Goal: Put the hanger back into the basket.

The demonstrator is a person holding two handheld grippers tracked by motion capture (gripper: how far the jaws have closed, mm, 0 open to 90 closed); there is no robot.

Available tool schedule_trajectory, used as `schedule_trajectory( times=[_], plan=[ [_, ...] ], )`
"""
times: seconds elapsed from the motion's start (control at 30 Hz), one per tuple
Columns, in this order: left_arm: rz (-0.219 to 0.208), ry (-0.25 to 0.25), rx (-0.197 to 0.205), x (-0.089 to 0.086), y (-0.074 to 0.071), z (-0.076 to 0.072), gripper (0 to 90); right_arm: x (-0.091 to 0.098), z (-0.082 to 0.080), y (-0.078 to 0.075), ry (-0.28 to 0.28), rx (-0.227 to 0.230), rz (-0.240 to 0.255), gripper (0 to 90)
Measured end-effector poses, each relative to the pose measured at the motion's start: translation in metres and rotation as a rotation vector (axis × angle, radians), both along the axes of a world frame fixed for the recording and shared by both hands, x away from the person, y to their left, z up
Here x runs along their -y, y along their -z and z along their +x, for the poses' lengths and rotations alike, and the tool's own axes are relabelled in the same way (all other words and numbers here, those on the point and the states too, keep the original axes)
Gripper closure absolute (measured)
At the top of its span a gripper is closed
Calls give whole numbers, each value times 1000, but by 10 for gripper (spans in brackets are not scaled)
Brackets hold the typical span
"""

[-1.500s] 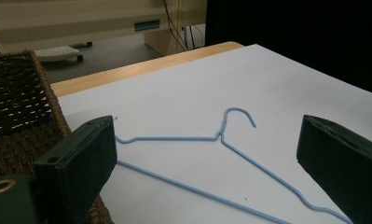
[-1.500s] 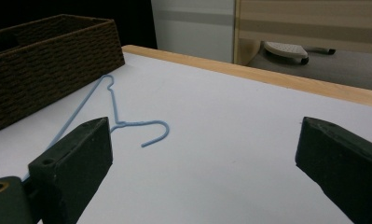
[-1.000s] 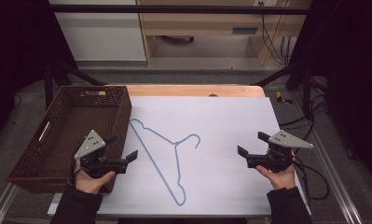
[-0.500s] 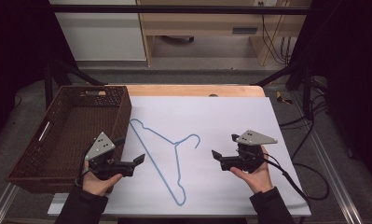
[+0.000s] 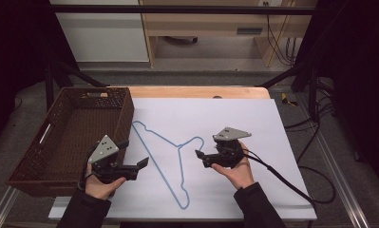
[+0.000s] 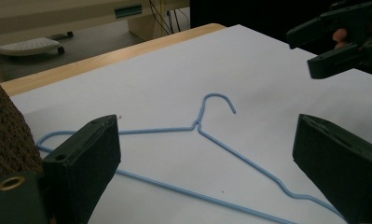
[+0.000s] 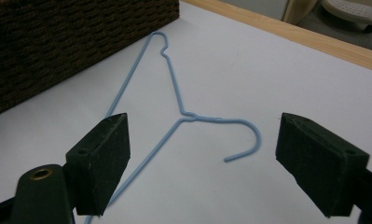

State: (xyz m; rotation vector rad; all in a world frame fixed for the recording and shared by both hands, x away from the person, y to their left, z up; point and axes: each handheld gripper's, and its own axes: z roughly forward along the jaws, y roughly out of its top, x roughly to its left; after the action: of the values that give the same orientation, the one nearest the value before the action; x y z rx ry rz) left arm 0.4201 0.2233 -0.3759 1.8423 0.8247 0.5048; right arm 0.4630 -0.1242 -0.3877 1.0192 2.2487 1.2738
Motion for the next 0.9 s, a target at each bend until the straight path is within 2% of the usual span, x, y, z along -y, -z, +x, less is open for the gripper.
schedule_trajectory(
  times=[0.13, 0.3, 0.47, 0.67, 0.83, 0.9],
  plan=[
    [2, 2, 0, 0, 0, 0, 73, -18, 7, 7, -13, -13, -22, 197],
    [3, 2, -2, 0, 0, 0, 73, -37, 14, 22, -15, -42, -49, 230],
    [8, 2, -5, 0, 0, 0, 73, -54, 21, 38, -24, -98, -73, 277],
    [12, 3, -3, 1, -1, 0, 74, -70, 27, 59, -23, -144, -123, 370],
    [13, 4, -3, 1, -1, -1, 76, -79, 29, 69, -32, -172, -128, 454],
    [12, 4, -3, 2, -1, -1, 76, -81, 30, 73, -25, -181, -149, 495]
  ],
)
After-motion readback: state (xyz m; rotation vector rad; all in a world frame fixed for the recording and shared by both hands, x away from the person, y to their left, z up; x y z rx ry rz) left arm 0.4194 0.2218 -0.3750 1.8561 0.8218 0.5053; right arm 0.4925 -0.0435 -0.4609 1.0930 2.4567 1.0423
